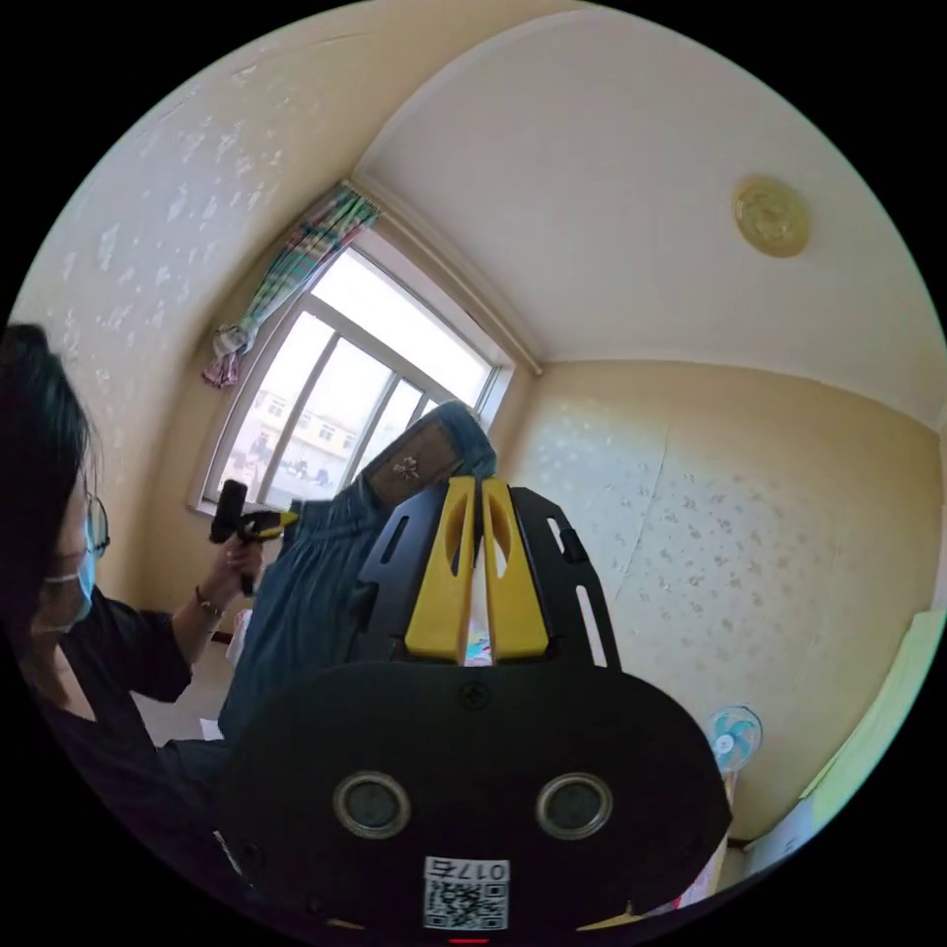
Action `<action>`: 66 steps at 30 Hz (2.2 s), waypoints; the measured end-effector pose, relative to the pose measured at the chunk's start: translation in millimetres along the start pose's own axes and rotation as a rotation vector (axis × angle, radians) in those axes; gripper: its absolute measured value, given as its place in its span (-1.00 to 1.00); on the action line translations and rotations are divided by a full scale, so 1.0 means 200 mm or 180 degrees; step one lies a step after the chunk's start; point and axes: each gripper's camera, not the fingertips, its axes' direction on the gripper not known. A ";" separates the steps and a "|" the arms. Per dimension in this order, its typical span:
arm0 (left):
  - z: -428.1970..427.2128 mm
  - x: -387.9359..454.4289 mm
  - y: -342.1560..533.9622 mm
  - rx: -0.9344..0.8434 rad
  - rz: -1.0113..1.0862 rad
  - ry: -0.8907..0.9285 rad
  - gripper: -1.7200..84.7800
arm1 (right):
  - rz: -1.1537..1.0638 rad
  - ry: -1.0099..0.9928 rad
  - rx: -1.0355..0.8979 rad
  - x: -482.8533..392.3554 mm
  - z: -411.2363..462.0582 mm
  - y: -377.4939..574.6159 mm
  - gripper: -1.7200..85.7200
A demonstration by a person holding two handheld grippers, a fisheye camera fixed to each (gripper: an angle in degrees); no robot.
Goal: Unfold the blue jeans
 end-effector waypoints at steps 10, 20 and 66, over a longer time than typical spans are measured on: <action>0.99 -0.99 -0.52 -0.1133 -0.0066 -0.1449 -0.87 | 0.0685 0.0637 -0.1303 1.06 1.35 0.17 -0.93; 1.50 -2.15 0.56 -0.2256 -0.0782 -0.1351 -0.80 | 0.2244 -0.0460 -0.2124 1.56 2.21 2.10 -0.86; -0.08 -1.58 2.12 -0.2694 -0.3458 -0.1840 -0.74 | 0.3472 -0.0051 -0.3413 0.57 -0.40 3.09 -0.69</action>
